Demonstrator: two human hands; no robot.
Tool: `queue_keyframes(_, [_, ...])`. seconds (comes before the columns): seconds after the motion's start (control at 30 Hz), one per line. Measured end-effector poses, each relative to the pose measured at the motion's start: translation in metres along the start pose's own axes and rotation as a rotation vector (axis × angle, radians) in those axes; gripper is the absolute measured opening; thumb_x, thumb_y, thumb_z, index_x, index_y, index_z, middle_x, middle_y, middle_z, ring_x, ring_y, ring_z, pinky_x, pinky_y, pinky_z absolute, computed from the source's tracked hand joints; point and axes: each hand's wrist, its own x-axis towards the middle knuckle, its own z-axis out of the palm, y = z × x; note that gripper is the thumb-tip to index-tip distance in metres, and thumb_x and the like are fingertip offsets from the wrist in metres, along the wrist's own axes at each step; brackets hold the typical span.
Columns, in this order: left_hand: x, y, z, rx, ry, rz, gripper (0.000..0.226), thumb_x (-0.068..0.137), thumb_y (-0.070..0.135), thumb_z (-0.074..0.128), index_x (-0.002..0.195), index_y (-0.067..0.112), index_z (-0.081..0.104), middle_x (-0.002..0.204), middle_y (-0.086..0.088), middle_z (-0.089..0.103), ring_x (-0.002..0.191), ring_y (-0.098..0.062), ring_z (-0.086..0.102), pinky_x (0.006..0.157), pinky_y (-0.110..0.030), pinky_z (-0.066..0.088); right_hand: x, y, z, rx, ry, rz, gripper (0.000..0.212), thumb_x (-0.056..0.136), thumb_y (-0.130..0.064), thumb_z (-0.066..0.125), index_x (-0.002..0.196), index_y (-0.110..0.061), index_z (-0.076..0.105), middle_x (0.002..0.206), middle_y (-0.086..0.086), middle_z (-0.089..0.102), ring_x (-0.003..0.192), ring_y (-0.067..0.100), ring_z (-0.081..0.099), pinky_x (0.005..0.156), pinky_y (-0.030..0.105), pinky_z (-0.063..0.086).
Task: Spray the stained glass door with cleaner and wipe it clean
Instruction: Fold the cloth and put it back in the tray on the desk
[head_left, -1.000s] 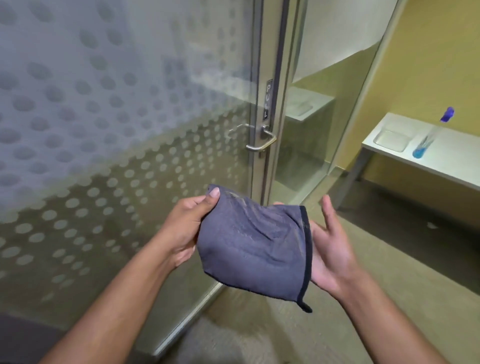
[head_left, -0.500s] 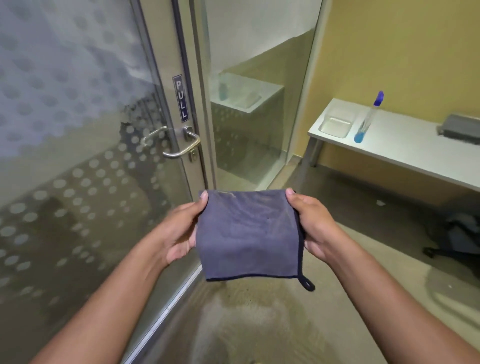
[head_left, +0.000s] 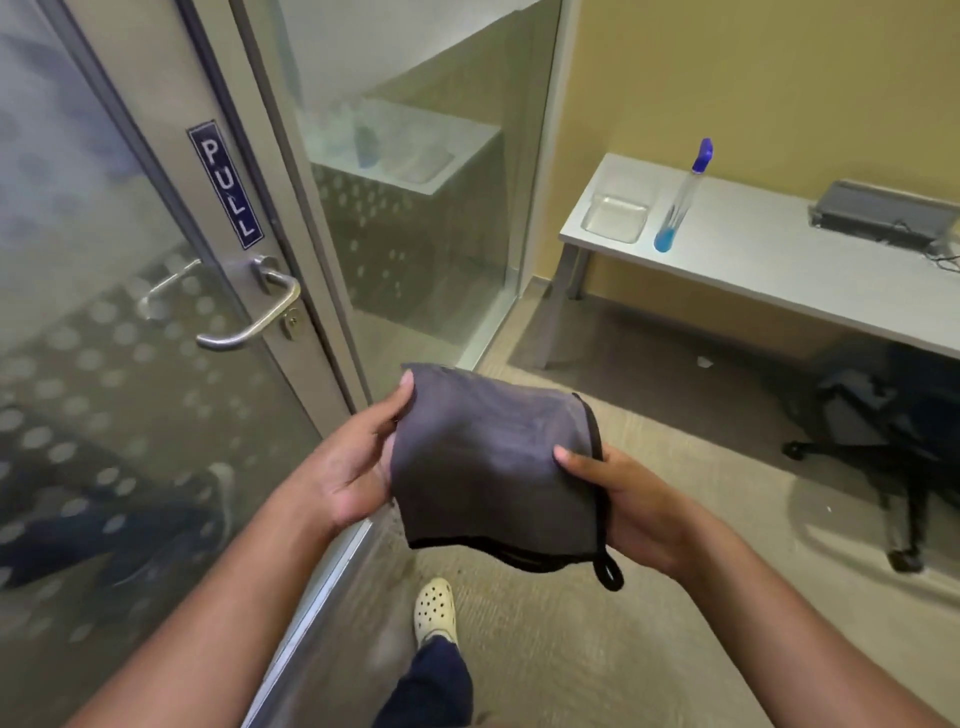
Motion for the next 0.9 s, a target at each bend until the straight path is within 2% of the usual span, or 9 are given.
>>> queue_keyframes(0.07, [0.019,0.009,-0.002,0.184,-0.114,-0.014,0.033,0.097,0.026,0.068,0.129,0.02,0.074,0.122,-0.009,0.08,0.104,-0.02,0.08,0.078,-0.036,0.068,0.014,-0.017,-0.003,-0.018,0.08,-0.034,0.041,0.097,-0.019,0.067,0.137,-0.011,0.062,0.128,0.015,0.074,0.12,0.032,0.071,0.103,0.044,0.054])
queue_keyframes(0.17, [0.054,0.034,-0.003,0.388,-0.248,-0.04,0.068,0.086,0.004,0.078,0.147,0.023,0.056,0.139,-0.01,0.073,0.122,-0.026,0.074,0.085,-0.035,0.065,0.038,-0.047,-0.011,0.02,0.124,-0.029,0.033,0.097,-0.008,0.066,0.13,-0.008,0.066,0.125,0.019,0.075,0.115,0.034,0.073,0.097,0.042,0.06])
queue_keyframes(0.23, [0.075,0.054,0.005,0.416,-0.239,0.005,0.072,0.083,-0.007,0.076,0.147,0.019,0.055,0.139,-0.012,0.073,0.121,-0.027,0.074,0.086,-0.034,0.065,0.053,-0.067,-0.015,0.034,0.137,-0.045,0.035,0.095,0.0,0.065,0.129,-0.007,0.065,0.125,0.019,0.075,0.113,0.032,0.074,0.096,0.041,0.061])
queue_keyframes(0.47, [0.156,0.098,0.036,0.464,-0.267,-0.063,0.049,0.082,-0.003,0.071,0.131,0.003,0.066,0.129,-0.015,0.077,0.105,-0.019,0.079,0.084,-0.029,0.066,0.101,-0.127,-0.041,0.039,0.194,-0.105,0.041,0.097,0.003,0.065,0.136,-0.006,0.059,0.12,0.013,0.078,0.112,0.029,0.075,0.09,0.038,0.064])
queue_keyframes(0.6, [0.192,0.112,0.056,0.48,-0.318,-0.068,0.057,0.082,-0.004,0.072,0.137,0.005,0.062,0.132,-0.013,0.076,0.112,-0.022,0.077,0.086,-0.035,0.067,0.113,-0.149,-0.071,0.097,0.234,-0.094,0.04,0.096,0.003,0.066,0.134,-0.009,0.06,0.115,0.012,0.079,0.11,0.031,0.076,0.089,0.042,0.064])
queue_keyframes(0.7, [0.222,0.12,0.074,0.625,-0.361,-0.065,0.065,0.079,-0.002,0.078,0.14,0.013,0.06,0.135,-0.01,0.075,0.118,-0.026,0.075,0.076,-0.041,0.067,0.125,-0.162,-0.102,0.114,0.235,-0.098,0.04,0.095,0.006,0.064,0.132,-0.01,0.062,0.119,0.014,0.078,0.112,0.032,0.075,0.088,0.04,0.065])
queue_keyframes(0.8, [0.262,0.126,0.103,0.667,-0.367,0.046,0.048,0.08,-0.009,0.074,0.124,0.01,0.073,0.133,-0.017,0.075,0.126,-0.033,0.07,0.094,-0.054,0.062,0.142,-0.178,-0.145,0.172,0.237,-0.14,0.04,0.088,0.004,0.068,0.127,-0.007,0.069,0.129,0.022,0.072,0.115,0.033,0.073,0.09,0.039,0.064])
queue_keyframes(0.83, [0.275,0.128,0.115,0.683,-0.388,0.085,0.039,0.083,-0.015,0.07,0.109,0.012,0.081,0.132,-0.015,0.075,0.128,-0.031,0.07,0.097,-0.053,0.061,0.149,-0.186,-0.159,0.193,0.225,-0.146,0.038,0.088,-0.002,0.069,0.125,-0.005,0.07,0.13,0.02,0.072,0.115,0.032,0.073,0.089,0.039,0.064])
queue_keyframes(0.9, [0.299,0.131,0.141,0.731,-0.425,0.133,0.051,0.089,-0.027,0.057,0.075,0.015,0.083,0.131,-0.003,0.077,0.13,-0.025,0.069,0.09,-0.041,0.064,0.161,-0.204,-0.186,0.182,0.197,-0.129,0.041,0.093,-0.009,0.061,0.132,0.003,0.06,0.136,0.012,0.071,0.116,0.027,0.073,0.084,0.037,0.064])
